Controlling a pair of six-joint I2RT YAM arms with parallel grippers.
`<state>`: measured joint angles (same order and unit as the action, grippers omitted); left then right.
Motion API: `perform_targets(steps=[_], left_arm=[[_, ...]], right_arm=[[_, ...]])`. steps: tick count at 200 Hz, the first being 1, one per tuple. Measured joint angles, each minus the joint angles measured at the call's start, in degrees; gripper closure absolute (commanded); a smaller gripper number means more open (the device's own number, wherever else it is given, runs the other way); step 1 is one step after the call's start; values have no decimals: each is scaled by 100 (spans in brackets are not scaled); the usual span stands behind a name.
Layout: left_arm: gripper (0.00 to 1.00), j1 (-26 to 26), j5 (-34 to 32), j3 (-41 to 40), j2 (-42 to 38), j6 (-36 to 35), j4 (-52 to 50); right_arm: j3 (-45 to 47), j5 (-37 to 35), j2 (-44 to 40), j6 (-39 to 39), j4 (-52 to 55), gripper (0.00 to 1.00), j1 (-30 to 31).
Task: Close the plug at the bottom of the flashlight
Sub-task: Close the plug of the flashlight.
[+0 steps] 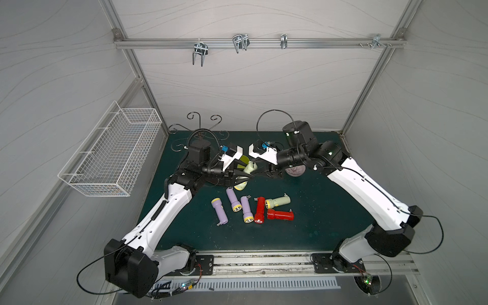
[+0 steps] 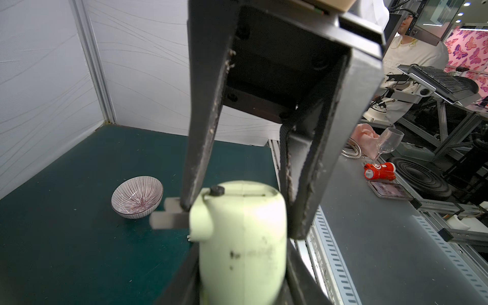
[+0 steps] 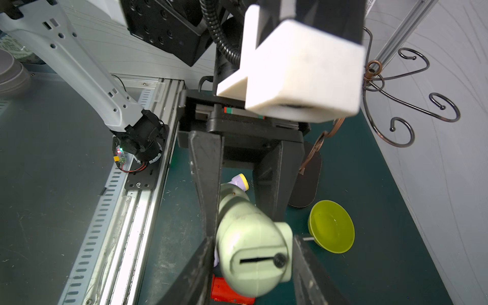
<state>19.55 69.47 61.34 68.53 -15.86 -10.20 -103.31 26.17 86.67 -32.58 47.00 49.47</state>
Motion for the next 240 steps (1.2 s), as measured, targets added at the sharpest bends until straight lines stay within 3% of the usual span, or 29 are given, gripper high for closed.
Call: perform_targets(steps=[40, 123, 240], left_arm=[[100, 0, 2, 0, 0, 0, 0], [100, 0, 22, 0, 0, 0, 22], [100, -28, -24, -4, 7, -28, 22]], right_arm=[[170, -437, -138, 2, -118, 44, 175], [203, -846, -234, 4, -153, 45, 216], [201, -890, -286, -2, -142, 68, 216]])
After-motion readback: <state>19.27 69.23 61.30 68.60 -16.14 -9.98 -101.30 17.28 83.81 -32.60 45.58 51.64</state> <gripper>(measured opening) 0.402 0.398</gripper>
